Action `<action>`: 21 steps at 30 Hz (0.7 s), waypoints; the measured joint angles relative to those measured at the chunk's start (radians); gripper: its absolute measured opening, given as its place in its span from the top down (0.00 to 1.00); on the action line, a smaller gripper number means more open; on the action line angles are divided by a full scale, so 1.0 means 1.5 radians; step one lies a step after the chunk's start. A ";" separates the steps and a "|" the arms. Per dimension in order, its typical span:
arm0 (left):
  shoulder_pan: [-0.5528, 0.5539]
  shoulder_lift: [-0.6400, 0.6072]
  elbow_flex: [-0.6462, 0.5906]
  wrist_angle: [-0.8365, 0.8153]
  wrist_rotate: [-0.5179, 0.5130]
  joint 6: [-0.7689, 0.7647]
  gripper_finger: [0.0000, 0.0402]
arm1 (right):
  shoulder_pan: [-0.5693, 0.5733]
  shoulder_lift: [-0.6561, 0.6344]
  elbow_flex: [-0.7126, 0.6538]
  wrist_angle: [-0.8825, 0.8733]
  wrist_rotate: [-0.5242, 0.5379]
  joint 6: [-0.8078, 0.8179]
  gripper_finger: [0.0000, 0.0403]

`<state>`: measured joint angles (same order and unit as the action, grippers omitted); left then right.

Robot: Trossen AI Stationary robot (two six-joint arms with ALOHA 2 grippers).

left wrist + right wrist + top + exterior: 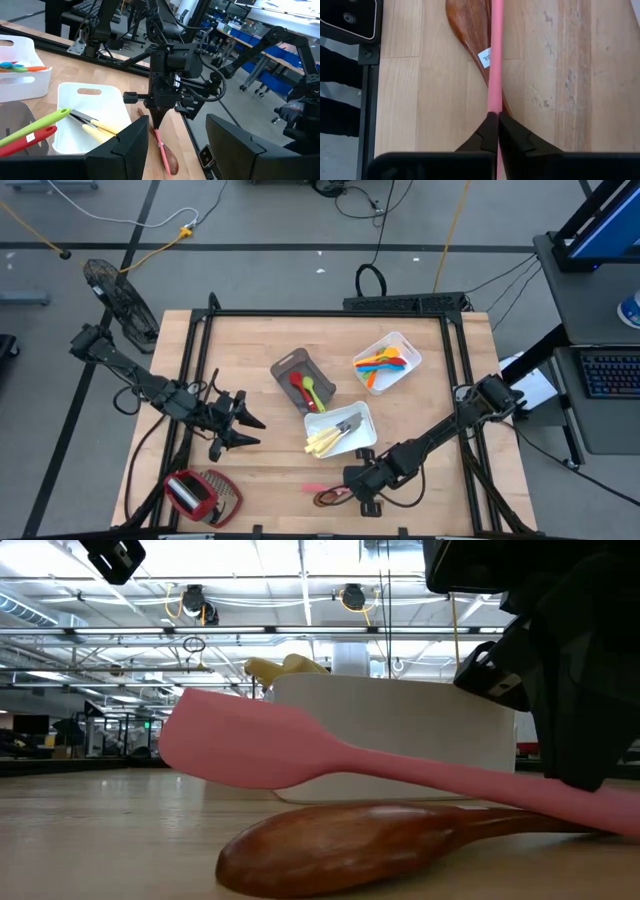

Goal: Pick & Place Kitchen Items
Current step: Put the pink spatula into the top white bin

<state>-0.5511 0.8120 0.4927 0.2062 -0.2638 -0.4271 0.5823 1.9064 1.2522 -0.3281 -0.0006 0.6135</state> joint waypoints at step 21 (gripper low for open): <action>0.000 0.000 0.000 0.000 0.000 -0.001 0.50 | 0.000 0.000 -0.001 0.006 -0.003 -0.018 0.87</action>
<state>-0.5514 0.8120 0.4931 0.2066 -0.2640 -0.4278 0.5816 1.9064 1.2510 -0.3195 -0.0048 0.5865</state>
